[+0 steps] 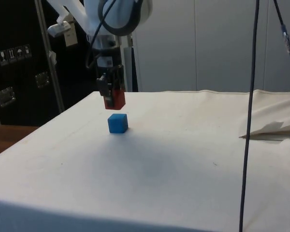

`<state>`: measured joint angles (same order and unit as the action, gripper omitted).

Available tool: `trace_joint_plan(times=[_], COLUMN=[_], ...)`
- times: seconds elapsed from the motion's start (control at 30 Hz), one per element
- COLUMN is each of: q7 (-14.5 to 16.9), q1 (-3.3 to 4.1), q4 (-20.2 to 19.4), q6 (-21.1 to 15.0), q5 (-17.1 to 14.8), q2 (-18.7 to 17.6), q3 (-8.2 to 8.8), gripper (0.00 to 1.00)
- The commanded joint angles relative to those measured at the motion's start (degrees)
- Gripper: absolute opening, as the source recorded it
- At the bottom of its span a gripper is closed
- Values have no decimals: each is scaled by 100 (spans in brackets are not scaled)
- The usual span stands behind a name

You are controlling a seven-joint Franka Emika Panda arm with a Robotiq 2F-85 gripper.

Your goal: Stack the two cubes.

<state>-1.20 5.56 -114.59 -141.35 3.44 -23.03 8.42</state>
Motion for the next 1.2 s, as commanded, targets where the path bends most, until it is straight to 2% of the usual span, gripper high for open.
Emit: trace_joint_plan(times=[0.0, 0.03, 0.17, 0.3, 0.33, 0.37, 0.6, 0.63, 0.67, 0.7, 0.77, 0.83, 0.87, 0.9, 0.93, 0.97, 1.03, 1.17], q7=[6, 69, 172, 275, 218, 298, 476, 418, 510, 527, 544, 561, 567, 504, 504, 567, 567, 567], q1=[-6, -57, -109, -132, -69, -138, -189, -126, -195, -195, -201, -201, -206, -155, -160, -212, -212, -218], q4=[11, 34, 74, 115, 86, 126, 275, 264, 315, 327, 344, 361, 367, 338, 338, 372, 372, 378], q6=[-17, -63, -143, -218, -206, -235, -269, -264, -258, -258, -252, -246, -246, -264, -264, -246, -241, -241], q5=[-29, -149, -372, -584, -498, -636, -1020, -945, -1089, -1117, -1157, -1192, -1197, -1117, -1123, -1203, -1209, -1215], q2=[-23, -63, -201, -309, -281, -338, -556, -556, -596, -607, -630, -642, -647, -636, -636, -653, -659, -665], q3=[0, -40, -40, -23, 40, -29, -11, 57, -6, 0, 6, 6, 6, 63, 63, 6, 6, 0], gripper=[0, 0, 0, 0, 0, 0, 0, 0, 0, 2, 15, 34, 54, 64, 79, 79, 97, 100])
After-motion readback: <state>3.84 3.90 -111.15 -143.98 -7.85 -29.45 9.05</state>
